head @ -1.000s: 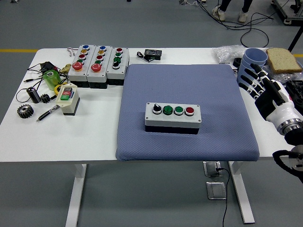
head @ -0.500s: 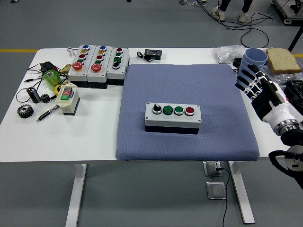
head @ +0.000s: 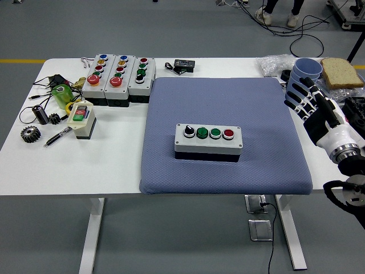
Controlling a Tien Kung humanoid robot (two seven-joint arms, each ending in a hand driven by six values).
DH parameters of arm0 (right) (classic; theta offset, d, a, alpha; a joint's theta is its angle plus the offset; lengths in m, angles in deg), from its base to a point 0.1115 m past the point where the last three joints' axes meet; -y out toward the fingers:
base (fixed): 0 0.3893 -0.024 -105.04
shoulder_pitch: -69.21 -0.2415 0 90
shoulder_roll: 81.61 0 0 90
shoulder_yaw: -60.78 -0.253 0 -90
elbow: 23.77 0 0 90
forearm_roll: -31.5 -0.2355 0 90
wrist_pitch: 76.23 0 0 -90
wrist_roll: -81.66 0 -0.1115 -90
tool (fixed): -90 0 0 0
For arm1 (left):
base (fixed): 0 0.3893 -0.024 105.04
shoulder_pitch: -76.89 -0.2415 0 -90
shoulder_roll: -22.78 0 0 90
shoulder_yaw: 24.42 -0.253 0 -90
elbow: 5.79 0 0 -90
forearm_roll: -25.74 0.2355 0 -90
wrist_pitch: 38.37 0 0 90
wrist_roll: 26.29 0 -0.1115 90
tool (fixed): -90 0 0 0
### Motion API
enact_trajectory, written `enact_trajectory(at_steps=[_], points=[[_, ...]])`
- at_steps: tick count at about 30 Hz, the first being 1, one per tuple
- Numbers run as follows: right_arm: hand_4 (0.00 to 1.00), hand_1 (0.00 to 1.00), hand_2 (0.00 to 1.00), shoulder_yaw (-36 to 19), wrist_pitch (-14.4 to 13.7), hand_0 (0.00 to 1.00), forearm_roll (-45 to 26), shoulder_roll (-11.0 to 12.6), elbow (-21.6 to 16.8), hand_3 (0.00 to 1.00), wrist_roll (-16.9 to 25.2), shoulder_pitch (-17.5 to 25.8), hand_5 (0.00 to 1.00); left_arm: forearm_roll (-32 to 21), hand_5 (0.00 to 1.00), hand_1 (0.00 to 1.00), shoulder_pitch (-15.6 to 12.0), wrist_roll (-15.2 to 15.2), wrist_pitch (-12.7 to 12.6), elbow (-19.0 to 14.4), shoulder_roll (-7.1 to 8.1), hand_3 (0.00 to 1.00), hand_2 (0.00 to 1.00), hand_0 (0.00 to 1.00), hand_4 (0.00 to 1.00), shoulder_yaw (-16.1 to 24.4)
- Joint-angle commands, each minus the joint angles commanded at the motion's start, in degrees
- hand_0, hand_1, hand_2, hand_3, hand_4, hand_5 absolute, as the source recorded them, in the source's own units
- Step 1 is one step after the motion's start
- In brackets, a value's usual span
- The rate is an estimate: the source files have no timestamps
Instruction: Pick up the button,place it on the desk,press the button,press the button
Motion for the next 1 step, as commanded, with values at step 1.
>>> enact_trajectory(at_steps=[1], points=[[0.799, 0.701, 0.72, -0.1, -0.2, 0.759, -0.1, 0.0, 0.0, 0.675, 0.0, 0.0, 0.425, -0.1, 0.637, 0.659, 0.0, 0.0, 0.0, 0.0, 0.02, 0.594, 0.681, 0.624, 0.34, -0.1]])
